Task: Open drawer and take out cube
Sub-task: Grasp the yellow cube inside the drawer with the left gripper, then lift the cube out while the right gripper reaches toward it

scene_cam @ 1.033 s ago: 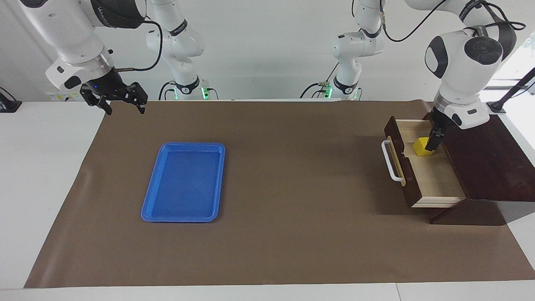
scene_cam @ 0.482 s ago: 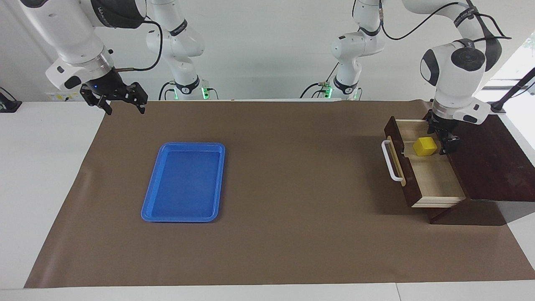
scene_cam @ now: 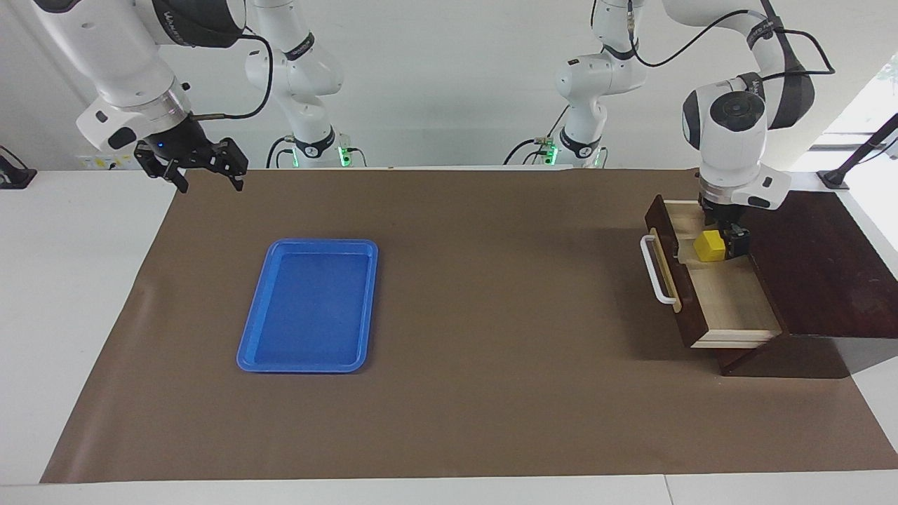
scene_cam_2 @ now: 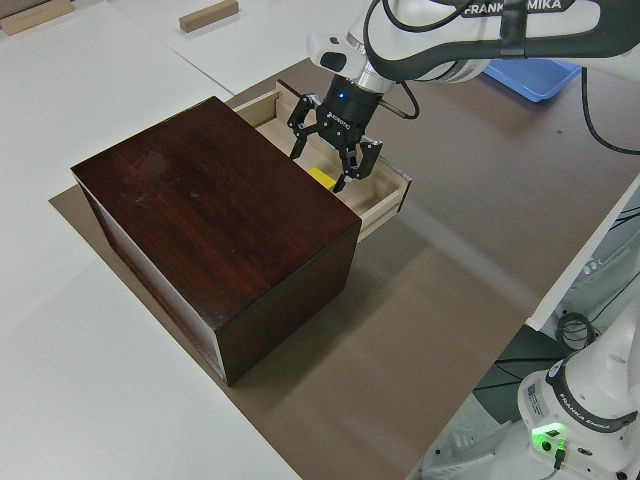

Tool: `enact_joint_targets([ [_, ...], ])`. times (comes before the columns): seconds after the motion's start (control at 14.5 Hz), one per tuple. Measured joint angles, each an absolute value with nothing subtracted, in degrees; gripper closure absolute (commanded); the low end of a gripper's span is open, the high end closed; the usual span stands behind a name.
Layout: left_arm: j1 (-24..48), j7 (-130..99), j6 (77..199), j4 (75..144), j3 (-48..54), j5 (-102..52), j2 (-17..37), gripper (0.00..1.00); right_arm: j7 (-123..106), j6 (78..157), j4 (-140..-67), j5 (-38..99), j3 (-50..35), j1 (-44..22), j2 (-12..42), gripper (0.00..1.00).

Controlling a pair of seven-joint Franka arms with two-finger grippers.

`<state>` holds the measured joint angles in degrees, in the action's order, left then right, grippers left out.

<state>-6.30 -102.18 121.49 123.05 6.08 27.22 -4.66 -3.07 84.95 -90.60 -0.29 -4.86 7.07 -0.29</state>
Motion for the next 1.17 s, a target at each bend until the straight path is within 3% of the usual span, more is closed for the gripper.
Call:
enact_joint_targets([
  [0.48, -6.37, -105.87, 126.84, 128.34, 5.73, 29.52, -4.6, 0.0, -3.08, 84.95, -90.69, -0.29, -4.86, 7.07, -0.29, 0.0],
  [0.55, -6.37, -106.06, 126.93, 128.5, 5.73, 29.74, -4.6, 0.18, -3.08, 84.95, -90.71, -0.29, -4.86, 7.07, -0.29, 0.0],
  [0.69, -6.4, -106.29, 127.06, 128.55, 5.72, 29.88, -4.61, 1.0, -3.08, 84.95, -90.72, -0.29, -4.86, 7.07, -0.3, 0.0],
  [0.96, -7.0, -106.35, 127.22, 127.77, 5.55, 30.08, -4.62, 1.0, -3.08, 84.95, -90.72, -0.29, -4.86, 7.07, -0.3, 0.0],
  [1.17, -6.91, -105.95, 122.28, 122.95, 5.74, 29.31, -4.15, 1.0, -3.08, 84.95, -90.72, -0.29, -4.86, 7.07, -0.3, 0.0],
])
